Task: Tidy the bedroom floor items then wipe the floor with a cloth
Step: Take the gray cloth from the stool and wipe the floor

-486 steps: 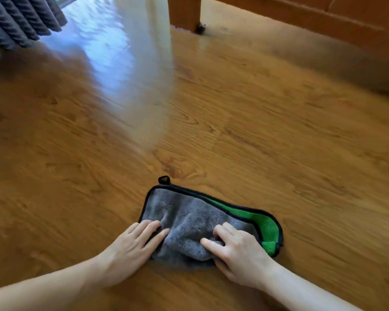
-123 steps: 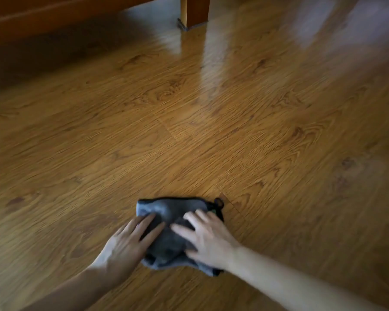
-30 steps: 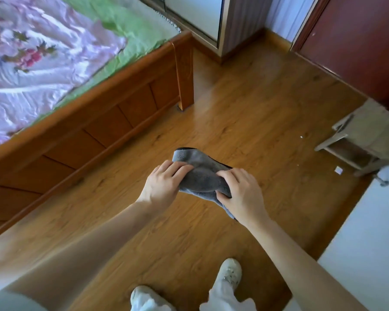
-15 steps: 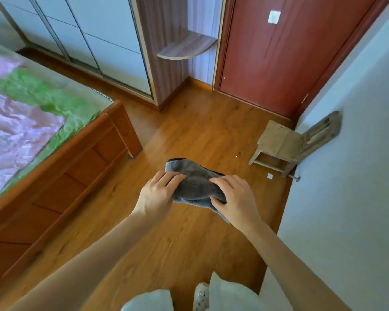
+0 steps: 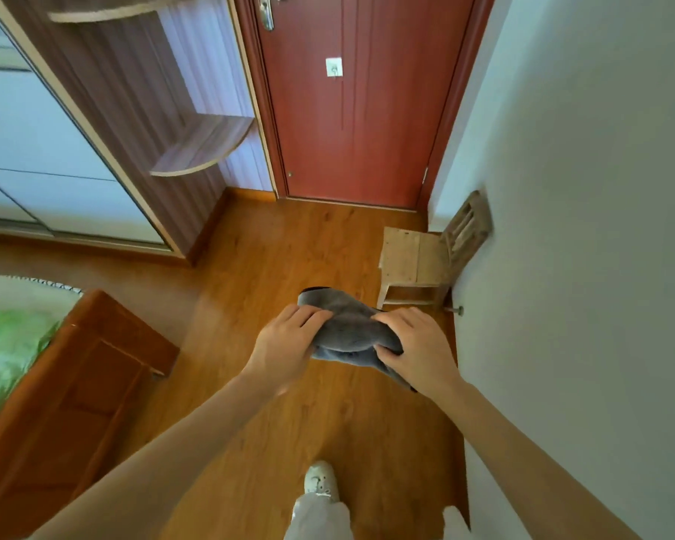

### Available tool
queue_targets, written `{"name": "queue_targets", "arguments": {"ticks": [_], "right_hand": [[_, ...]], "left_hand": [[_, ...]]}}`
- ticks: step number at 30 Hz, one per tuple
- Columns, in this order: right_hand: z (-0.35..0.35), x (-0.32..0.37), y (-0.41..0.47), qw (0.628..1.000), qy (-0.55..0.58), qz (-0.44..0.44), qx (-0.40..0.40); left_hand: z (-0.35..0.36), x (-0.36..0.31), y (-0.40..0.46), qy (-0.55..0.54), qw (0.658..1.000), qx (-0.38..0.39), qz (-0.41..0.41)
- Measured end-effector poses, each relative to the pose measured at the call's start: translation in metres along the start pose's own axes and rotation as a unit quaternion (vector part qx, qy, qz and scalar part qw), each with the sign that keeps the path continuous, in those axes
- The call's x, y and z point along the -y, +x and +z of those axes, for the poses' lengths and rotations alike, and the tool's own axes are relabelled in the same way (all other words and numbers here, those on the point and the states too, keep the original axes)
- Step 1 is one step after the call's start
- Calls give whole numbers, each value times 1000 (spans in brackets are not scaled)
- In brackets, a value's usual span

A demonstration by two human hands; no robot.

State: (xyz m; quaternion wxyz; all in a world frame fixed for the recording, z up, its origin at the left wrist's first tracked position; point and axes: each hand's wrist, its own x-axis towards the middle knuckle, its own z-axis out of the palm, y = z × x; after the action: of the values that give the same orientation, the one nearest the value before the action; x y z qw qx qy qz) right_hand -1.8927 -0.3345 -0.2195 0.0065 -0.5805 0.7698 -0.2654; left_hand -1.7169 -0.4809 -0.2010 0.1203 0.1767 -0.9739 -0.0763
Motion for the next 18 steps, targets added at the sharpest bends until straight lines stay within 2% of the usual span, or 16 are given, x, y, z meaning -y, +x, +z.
{"name": "queue_targets", "arguments": {"ticks": [8,13,18], "right_hand": [[-8,-56,74,995,-8,96,-3],[-9,-104,106,990,-10,142,6],[-13,-165,152,979,33,189,72]], "left_hand": [[9,38,122,27,996,27,84],[30,44,186,-1,995,51,82],[56,44,260,-29,991,120,60]]}}
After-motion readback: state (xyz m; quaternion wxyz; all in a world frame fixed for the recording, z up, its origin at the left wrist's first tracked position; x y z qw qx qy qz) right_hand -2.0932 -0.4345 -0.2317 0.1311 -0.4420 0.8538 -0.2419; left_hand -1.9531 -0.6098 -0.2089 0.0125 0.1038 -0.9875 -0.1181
